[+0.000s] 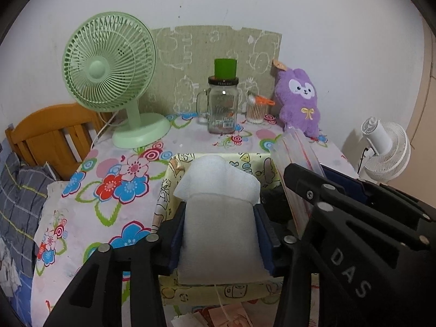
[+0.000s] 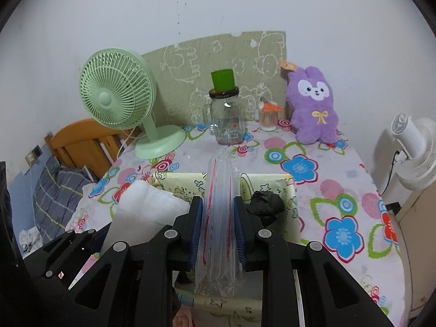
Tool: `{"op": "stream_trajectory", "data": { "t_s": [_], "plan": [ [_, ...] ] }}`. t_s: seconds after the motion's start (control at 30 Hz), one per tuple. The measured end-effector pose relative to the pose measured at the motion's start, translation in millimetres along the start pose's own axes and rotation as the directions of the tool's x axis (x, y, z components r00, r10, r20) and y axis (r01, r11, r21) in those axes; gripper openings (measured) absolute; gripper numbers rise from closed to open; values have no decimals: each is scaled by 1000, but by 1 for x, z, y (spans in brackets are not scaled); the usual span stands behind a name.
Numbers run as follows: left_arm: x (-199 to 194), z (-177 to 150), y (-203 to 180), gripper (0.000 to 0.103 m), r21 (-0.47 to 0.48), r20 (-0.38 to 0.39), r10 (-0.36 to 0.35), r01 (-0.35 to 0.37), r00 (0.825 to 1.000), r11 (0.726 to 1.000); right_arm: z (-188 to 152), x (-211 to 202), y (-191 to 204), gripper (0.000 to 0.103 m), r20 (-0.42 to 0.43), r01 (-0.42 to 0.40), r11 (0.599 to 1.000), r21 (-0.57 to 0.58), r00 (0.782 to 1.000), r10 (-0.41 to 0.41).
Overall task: Organize soft objects
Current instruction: 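Lower the white pad into the box with the left gripper while the right gripper drops the clear bags in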
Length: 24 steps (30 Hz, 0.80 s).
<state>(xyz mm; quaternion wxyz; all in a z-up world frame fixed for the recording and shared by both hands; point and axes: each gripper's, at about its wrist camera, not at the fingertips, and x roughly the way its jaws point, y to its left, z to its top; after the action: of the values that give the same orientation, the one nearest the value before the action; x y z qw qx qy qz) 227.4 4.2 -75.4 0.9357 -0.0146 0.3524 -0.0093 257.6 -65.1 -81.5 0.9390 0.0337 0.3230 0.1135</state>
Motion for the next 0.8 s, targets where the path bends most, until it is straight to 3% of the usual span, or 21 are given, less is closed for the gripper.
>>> {"op": "stream_trajectory", "data": {
  "t_s": [0.27,0.57,0.67,0.73,0.8],
  "plan": [
    [10,-1,4,80,-8,-27,-7,6,1000,1000,-2,26,3,25,-50,-29,999,-12,998,29],
    [19,-2,8,81,-15,-49,-8,7,999,1000,-3,38,5,27,-77,-43,998,-38,996,40],
    [20,-3,6,81,-9,-50,-6,5,999,1000,-3,41,4,34,-88,-43,998,-40,995,39],
    [20,-2,7,83,-13,-52,-13,13,999,1000,-4,40,4,53,-88,-43,998,-39,995,39],
    [19,-2,8,86,-21,-53,-28,27,998,999,-4,36,4,66,-72,-45,998,-43,997,42]
  ]
}}
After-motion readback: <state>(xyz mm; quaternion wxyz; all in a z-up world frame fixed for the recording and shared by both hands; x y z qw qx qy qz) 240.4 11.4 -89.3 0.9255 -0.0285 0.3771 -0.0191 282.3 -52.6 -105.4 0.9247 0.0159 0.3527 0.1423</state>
